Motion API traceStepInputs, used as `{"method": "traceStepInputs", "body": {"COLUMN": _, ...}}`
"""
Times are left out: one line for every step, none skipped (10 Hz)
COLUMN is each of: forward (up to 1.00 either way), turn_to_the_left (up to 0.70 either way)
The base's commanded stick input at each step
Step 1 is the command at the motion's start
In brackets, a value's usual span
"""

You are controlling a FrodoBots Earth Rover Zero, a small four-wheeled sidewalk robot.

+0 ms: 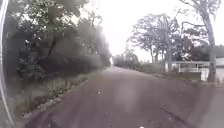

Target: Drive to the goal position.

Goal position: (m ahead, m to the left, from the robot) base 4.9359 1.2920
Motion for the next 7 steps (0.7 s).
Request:
{"method": "traceStepInputs", "body": {"forward": 0.7, "turn_to_the_left": 0.01}}
{"method": "traceStepInputs", "body": {"forward": 0.7, "turn_to_the_left": 0.01}}
{"method": "traceStepInputs", "body": {"forward": 0.7, "turn_to_the_left": 0.01}}
{"method": "traceStepInputs", "body": {"forward": 0.7, "turn_to_the_left": 0.01}}
{"method": "traceStepInputs", "body": {"forward": 0.7, "turn_to_the_left": 0.01}}
{"method": "traceStepInputs", "body": {"forward": 0.7, "turn_to_the_left": 0.01}}
{"method": "traceStepInputs", "body": {"forward": 0.7, "turn_to_the_left": 0.01}}
